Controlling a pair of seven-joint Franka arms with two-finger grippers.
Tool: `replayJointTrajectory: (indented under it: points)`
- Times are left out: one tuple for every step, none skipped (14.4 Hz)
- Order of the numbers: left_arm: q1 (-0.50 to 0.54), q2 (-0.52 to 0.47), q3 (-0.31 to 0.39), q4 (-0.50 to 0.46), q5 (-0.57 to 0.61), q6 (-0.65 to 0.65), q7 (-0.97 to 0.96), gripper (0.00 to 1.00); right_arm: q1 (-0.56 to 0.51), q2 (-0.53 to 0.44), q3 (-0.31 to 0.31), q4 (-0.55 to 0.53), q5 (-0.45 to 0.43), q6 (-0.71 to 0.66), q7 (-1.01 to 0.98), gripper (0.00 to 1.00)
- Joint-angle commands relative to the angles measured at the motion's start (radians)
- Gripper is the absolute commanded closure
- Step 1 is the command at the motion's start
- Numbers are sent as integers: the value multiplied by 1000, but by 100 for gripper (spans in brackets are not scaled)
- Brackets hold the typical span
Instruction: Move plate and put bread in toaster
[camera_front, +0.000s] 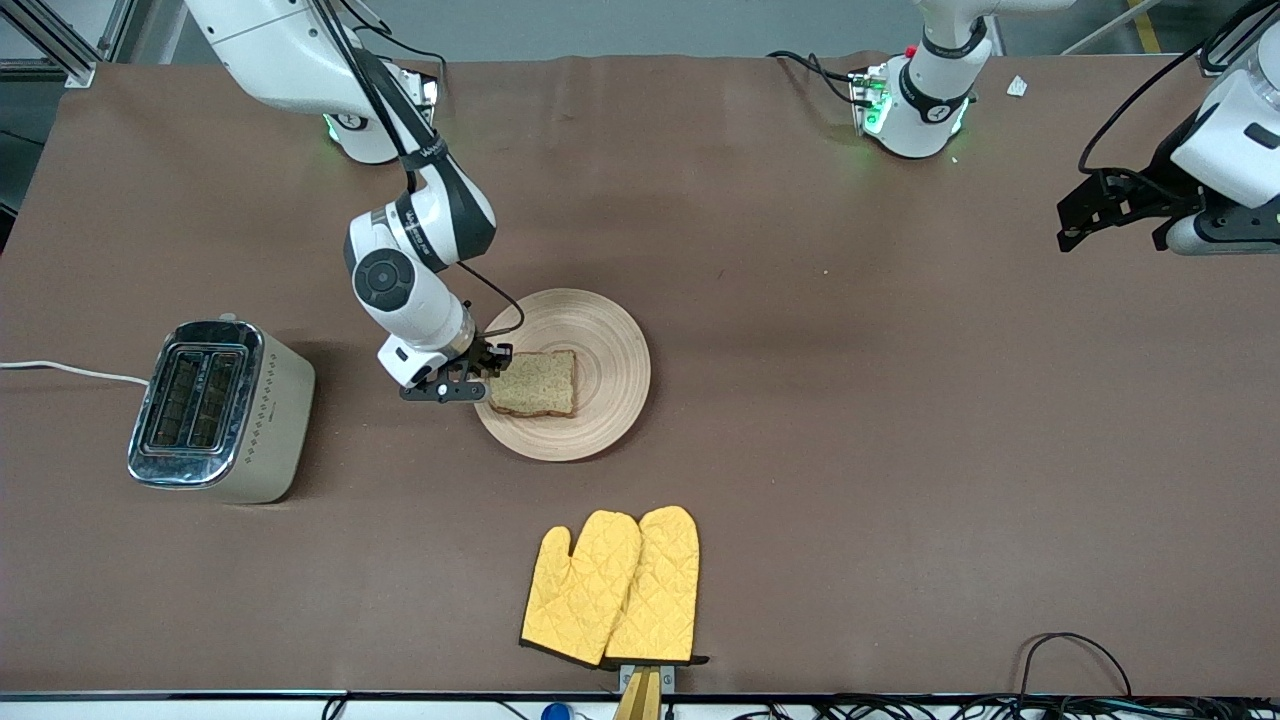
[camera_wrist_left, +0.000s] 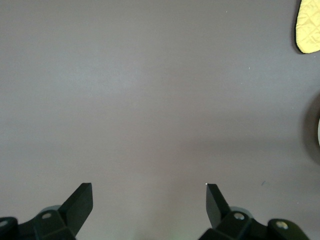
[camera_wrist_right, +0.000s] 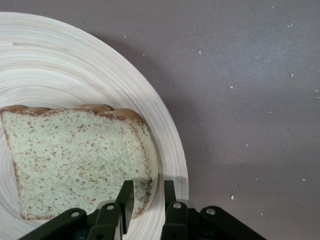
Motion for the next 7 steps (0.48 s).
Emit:
replayJointTrajectory:
  points:
    - [-3,8,-4,23,26,-10,0,0,5,-30,-2,-34,-15,17,28,68]
    - [-1,8,-4,23,26,-10,0,0,5,-30,-4,-34,-15,18,28,69]
    - [-1,8,-4,29,26,-10,0,0,4,-30,-2,-36,-15,24,28,69]
    - [-3,8,-4,29,25,-10,-1,0,4,-30,-2,-36,-15,26,28,69]
    - [-4,8,-4,31,25,-10,-1,0,4,-30,-2,-36,-15,28,30,69]
    - [-6,8,-4,41,23,-10,-1,0,4,-29,-2,-36,-15,28,30,69]
    - [-6,8,-6,44,23,-10,-1,0,4,-29,-2,-37,-15,28,30,69]
